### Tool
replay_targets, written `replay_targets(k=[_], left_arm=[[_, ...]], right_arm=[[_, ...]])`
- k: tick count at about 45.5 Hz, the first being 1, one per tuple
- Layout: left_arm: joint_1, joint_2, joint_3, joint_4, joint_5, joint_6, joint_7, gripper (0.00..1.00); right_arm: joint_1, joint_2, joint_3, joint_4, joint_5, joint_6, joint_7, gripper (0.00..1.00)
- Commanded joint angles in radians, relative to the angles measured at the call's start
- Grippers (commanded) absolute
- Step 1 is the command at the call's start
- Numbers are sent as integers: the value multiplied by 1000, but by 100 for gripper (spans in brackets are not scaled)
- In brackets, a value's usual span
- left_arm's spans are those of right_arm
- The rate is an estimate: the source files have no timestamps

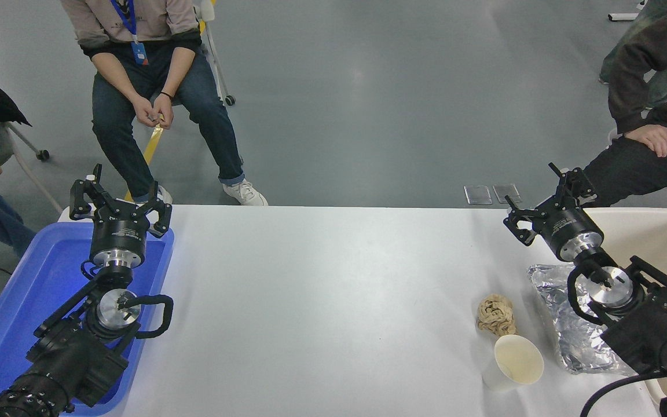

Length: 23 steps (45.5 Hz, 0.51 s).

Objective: Pick up paper cup place in dustbin

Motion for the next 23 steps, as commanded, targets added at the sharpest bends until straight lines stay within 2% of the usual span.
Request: replay_targets(k=[1,23], left_arm=[[2,0,0,-2,2,0,0,99],[-3,6,6,0,-1,0,-2,99]], right_arm=[[2,0,0,0,0,0,0,100],[22,0,-3,12,-9,0,-5,100]])
